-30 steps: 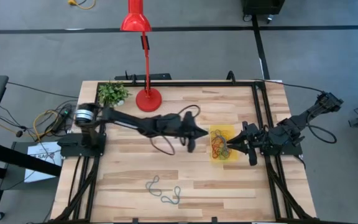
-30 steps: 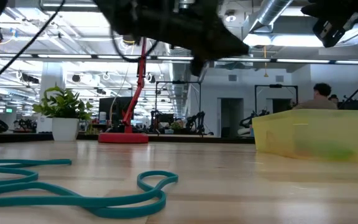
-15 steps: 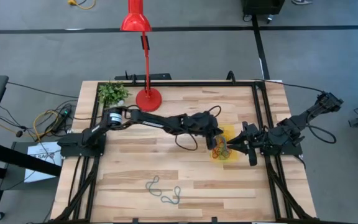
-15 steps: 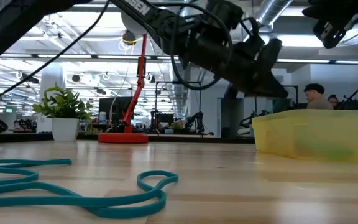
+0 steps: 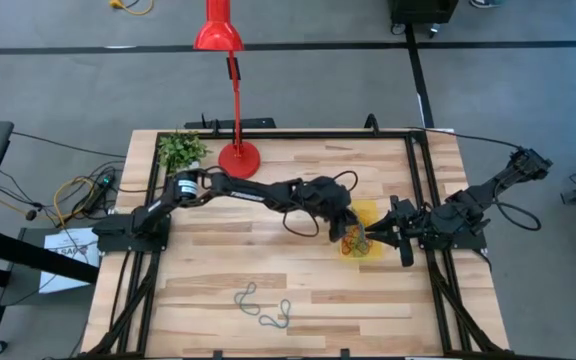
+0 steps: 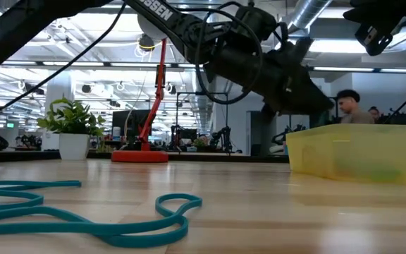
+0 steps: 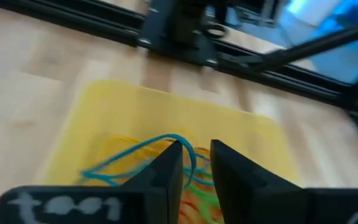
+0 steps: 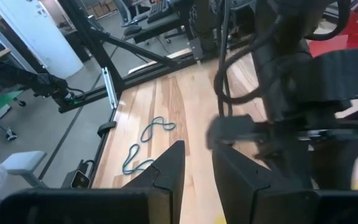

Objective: Pick and place items into bin
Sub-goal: Put the blue rubber band into the yellow bin

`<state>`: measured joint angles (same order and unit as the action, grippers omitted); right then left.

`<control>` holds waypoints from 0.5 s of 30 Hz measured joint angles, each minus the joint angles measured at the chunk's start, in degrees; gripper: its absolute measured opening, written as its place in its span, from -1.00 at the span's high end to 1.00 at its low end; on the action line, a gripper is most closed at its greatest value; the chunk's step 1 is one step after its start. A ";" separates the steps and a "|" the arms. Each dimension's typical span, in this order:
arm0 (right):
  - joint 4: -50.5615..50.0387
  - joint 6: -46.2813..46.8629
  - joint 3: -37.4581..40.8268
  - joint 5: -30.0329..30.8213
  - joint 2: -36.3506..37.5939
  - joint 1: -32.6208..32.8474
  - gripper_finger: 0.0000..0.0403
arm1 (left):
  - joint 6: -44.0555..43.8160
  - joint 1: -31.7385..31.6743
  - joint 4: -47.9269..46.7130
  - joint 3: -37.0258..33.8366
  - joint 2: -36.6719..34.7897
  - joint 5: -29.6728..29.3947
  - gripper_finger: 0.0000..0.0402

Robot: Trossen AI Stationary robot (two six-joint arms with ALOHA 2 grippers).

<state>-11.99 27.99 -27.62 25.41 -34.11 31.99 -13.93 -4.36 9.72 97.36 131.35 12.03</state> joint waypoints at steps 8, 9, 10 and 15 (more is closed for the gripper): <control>-0.23 0.02 0.00 -0.04 0.00 0.00 0.62 | -1.51 -0.38 -3.42 0.04 -4.12 12.14 0.63; -0.31 0.02 0.00 -0.04 0.00 0.00 0.62 | -0.64 -0.46 -4.51 0.04 -4.96 11.50 0.63; -0.33 0.04 0.00 -0.04 0.00 0.00 0.62 | 0.35 -0.50 -6.18 0.04 -5.93 10.36 0.63; -0.40 0.07 0.00 -0.04 0.00 0.00 0.62 | 4.48 -0.47 -11.76 0.15 -9.48 5.49 0.63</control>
<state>-12.39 28.05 -27.62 25.36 -34.11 31.99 -9.45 -4.83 -2.05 97.51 121.87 17.52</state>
